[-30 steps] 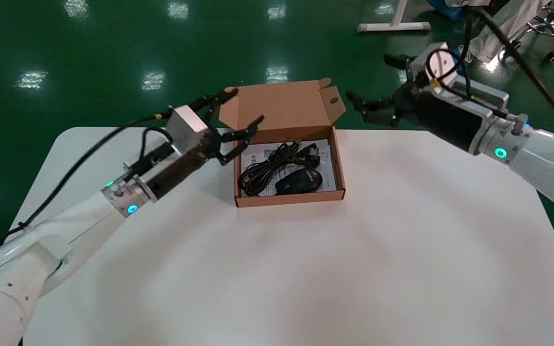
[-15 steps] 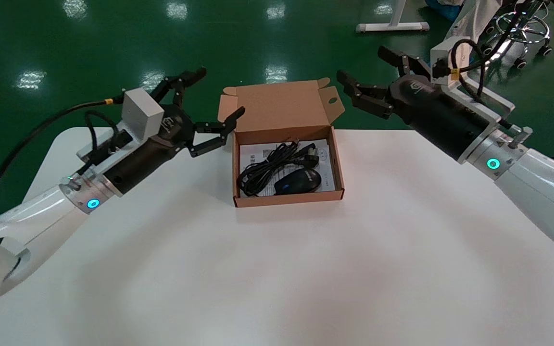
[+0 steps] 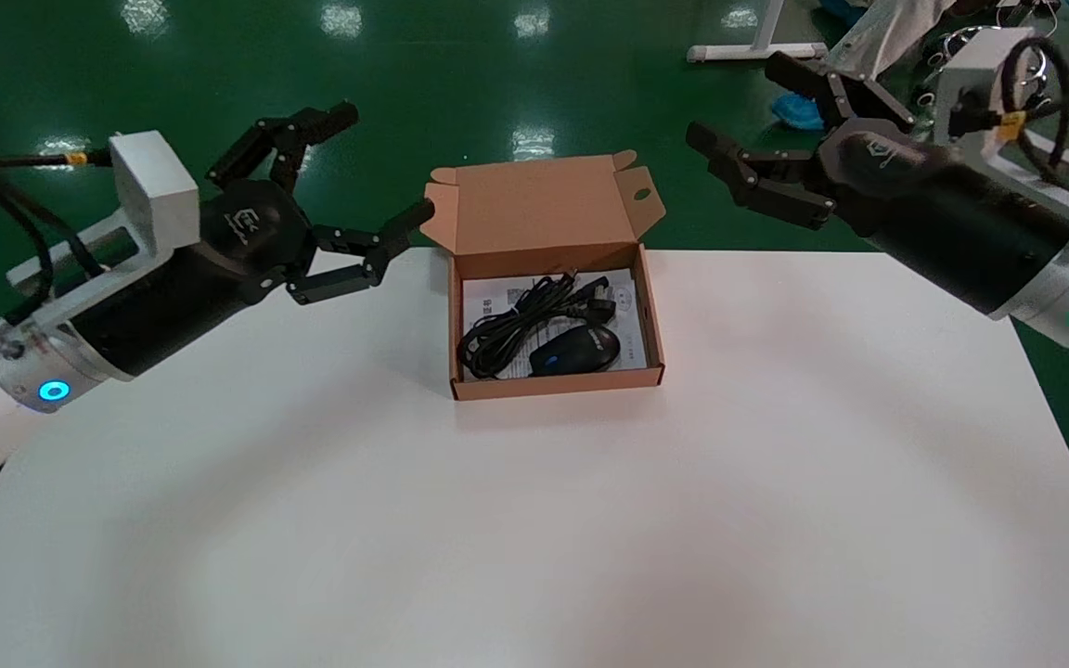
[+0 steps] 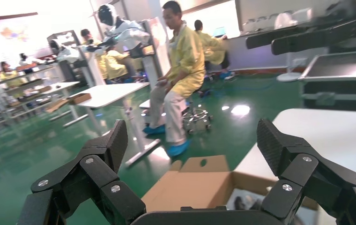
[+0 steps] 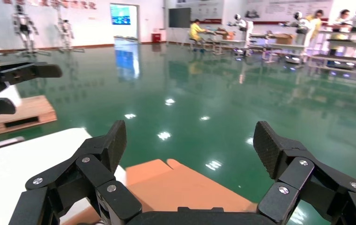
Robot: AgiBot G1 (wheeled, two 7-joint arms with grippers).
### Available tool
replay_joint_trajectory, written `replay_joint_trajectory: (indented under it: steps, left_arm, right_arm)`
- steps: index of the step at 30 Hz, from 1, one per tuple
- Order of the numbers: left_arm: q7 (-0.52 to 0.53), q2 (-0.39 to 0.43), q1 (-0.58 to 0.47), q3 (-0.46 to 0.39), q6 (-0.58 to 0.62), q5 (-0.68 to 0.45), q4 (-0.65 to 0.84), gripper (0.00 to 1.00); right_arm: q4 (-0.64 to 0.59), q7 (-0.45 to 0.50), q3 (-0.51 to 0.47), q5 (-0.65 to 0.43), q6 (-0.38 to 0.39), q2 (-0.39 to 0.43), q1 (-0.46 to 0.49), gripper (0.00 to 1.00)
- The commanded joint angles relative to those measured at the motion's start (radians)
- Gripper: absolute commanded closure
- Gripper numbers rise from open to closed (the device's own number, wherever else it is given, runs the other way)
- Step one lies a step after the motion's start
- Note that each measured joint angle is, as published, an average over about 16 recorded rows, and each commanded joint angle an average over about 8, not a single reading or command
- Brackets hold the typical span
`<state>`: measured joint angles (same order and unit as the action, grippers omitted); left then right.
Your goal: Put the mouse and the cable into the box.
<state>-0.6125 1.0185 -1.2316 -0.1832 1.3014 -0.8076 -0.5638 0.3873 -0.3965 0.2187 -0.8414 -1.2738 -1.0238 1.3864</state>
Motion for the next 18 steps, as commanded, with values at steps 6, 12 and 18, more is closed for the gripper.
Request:
replay_joint_trajectory:
  steps: [6,12,18]
  left_arm:
    - [0.15,-0.076,0.029,-0.018,0.036,0.014,-0.135,0.0]
    - [0.282,-0.143,0.055,-0.034,0.068,0.027,-0.254,0.0]
    - [0.415,-0.211,0.081,-0.05,0.101,0.04,-0.373,0.0]
  right_arm:
    - [0.159,0.104,0.011,0.02,-0.039,0.073,-0.055,0.0]
    - [0.3,0.195,0.02,0.037,-0.074,0.138,-0.104,0.0]
    - [0.441,0.287,0.03,0.054,-0.109,0.203,-0.153,0.0]
